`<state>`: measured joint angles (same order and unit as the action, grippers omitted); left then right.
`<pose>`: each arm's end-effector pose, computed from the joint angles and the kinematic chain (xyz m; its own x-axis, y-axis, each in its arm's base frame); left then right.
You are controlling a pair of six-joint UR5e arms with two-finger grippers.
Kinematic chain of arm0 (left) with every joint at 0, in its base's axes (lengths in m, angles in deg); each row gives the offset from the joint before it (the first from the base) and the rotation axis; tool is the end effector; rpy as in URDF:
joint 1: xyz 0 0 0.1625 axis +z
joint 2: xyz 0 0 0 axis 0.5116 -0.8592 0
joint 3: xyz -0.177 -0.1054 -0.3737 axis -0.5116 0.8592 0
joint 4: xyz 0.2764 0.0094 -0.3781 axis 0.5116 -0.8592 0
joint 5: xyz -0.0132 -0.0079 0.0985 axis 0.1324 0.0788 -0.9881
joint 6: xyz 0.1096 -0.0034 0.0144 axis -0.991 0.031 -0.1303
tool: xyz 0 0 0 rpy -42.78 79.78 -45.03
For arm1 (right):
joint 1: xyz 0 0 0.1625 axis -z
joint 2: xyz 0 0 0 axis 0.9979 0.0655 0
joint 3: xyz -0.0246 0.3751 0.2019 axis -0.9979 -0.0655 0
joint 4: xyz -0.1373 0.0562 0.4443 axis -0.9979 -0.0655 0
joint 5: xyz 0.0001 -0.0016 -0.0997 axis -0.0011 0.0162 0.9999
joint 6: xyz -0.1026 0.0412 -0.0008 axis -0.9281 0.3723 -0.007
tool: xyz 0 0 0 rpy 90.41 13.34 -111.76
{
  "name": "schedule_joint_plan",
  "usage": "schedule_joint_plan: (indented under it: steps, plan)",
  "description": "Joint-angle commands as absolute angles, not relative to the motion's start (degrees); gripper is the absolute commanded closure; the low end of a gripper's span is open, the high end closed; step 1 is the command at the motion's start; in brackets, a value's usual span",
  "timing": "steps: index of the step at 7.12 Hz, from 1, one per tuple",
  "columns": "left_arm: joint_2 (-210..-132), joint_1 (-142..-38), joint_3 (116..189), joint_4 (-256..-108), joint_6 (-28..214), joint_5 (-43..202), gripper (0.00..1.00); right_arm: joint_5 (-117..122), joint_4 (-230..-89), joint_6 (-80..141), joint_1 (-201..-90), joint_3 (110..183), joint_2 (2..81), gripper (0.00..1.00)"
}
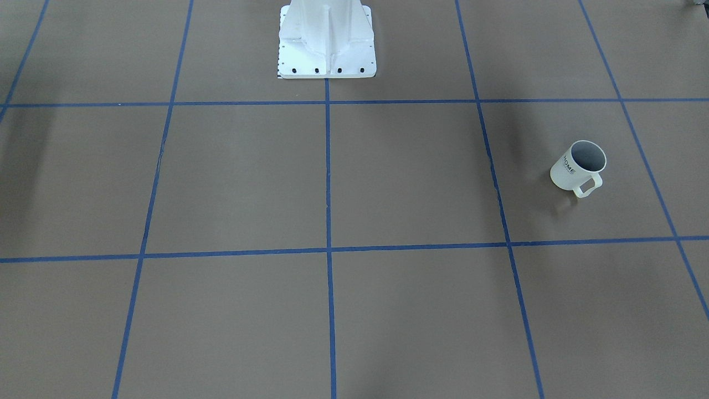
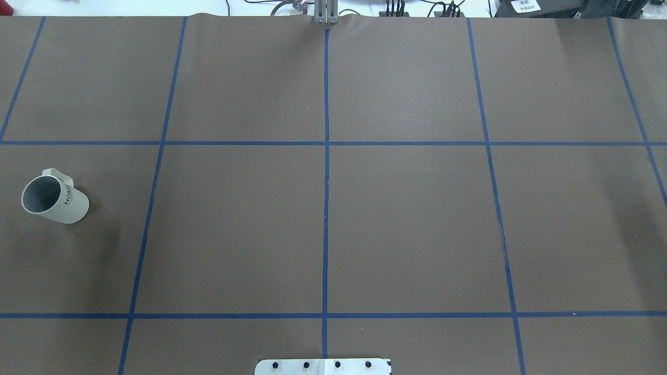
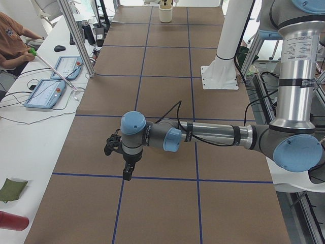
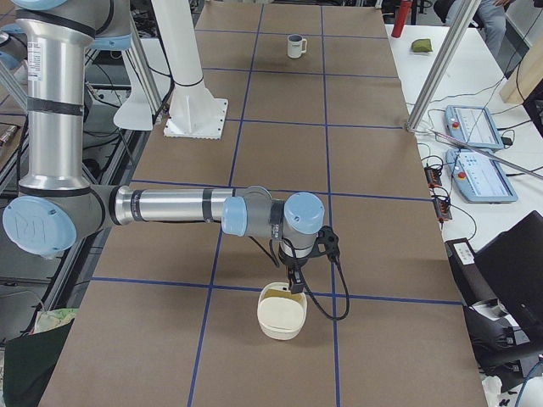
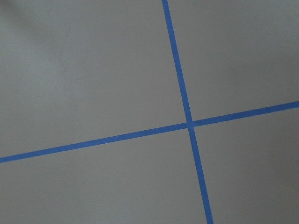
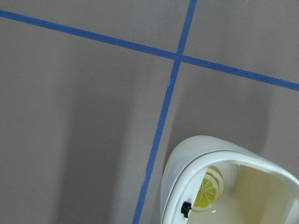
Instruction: Left arm hands cup to right arm to dump lemon
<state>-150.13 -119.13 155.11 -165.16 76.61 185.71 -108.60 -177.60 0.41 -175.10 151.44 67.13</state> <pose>-0.0494 -0.5579 0.6344 0.7834 0.1738 -0.5967 -0.0507 0.9748 0.2173 0.0461 -0.5060 0.6499 0.6918 -0.2238 0.6865 0.1902 0.9737 0.1258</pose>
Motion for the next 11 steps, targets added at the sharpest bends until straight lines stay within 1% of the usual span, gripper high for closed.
schedule_joint_plan:
  steps: [1,3,6,11]
  plan:
    - [-148.94,-119.19,154.94,-165.09,76.59,188.25,0.00,-108.94,-177.17,2.04,-175.10,150.55,67.04,0.00]
    - [-148.94,-119.10,154.77,-165.18,76.59,188.35,0.00,-108.94,-177.08,2.23,-175.62,150.99,66.69,0.00]
    - [-149.03,-119.10,154.85,-165.09,76.59,188.35,0.00,-108.51,-177.17,2.32,-179.66,150.20,67.03,0.00]
    - [-148.94,-119.10,154.77,-165.09,76.59,188.35,0.00,-108.42,-175.69,5.12,-180.11,150.20,67.04,0.00]
